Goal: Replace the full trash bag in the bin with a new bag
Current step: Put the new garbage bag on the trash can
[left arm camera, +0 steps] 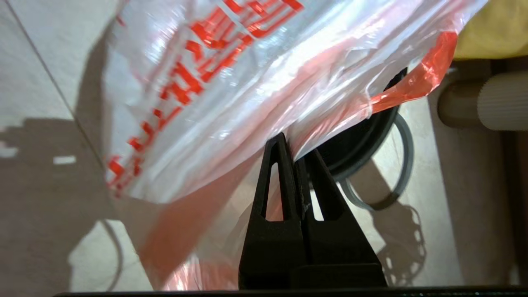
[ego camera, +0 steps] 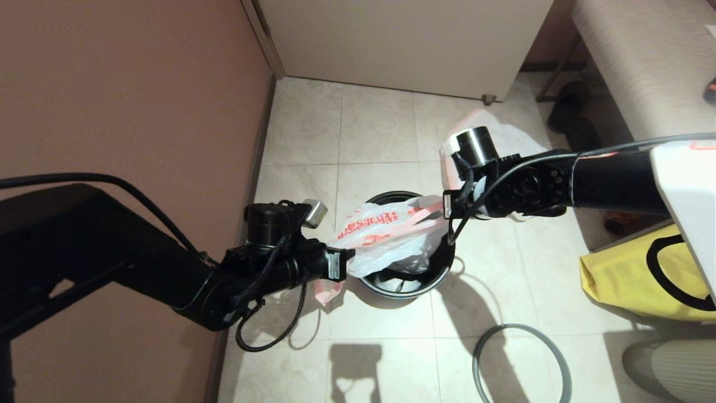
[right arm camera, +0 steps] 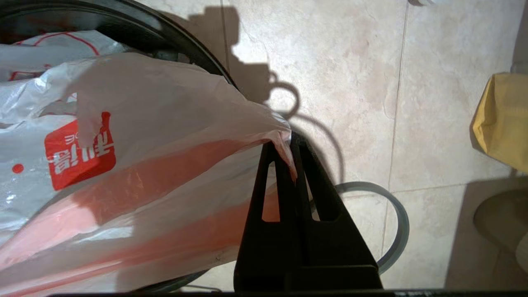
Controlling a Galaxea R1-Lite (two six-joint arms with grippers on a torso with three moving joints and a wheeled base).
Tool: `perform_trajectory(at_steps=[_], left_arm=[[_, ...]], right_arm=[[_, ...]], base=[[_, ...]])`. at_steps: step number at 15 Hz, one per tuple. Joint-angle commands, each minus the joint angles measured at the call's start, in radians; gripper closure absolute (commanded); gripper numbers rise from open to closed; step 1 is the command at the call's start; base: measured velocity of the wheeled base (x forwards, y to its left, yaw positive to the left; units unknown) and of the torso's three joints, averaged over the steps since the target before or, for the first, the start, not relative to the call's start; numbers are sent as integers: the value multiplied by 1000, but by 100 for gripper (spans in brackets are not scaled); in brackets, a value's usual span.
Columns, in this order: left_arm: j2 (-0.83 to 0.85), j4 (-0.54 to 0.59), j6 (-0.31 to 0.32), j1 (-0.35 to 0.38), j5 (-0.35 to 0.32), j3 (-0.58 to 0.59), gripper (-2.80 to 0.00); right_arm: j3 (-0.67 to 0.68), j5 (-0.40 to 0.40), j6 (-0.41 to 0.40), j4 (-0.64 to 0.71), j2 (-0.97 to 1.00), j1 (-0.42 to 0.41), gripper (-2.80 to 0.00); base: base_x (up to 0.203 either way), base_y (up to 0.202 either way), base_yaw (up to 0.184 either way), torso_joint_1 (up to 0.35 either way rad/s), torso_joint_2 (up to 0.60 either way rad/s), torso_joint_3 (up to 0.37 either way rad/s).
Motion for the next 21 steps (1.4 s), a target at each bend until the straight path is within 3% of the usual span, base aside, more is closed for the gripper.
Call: perform_trajectory(at_steps=[1,3,7,12,15,18,20,21], left_arm=[[-9,56,19,-6,22,-93,0],[17,94,52,-32,29,-108,0],[110,40,149,-125,27,94,0],[259,-142,160,-138,27,168,0],[304,-149,157,-126,31,116,0],[355,-156,132,-102,139,24,0],[380,-226,56,-90,235,-32,0],[380,-251,37,-88,242,-39,0]], right_arm=[[22,32,17,3,-14,-24,0],[79,62,35,-1,0,-30,0],[156,85,39,-3,64,-31,0],[150,88,44,-5,167,-29,0],[122,104,37,-101,215,-22,0],[77,105,33,-149,204,-24,0],[80,104,36,-179,165,-28,0],[83,103,36,-203,151,-32,0]], base=[[0,0,0,0,0,0],[0,0,0,0,0,0],[0,0,0,0,0,0],[0,0,0,0,0,0],[0,0,0,0,0,0],[0,0,0,0,0,0],[0,0,0,0,0,0],[0,0,0,0,0,0]])
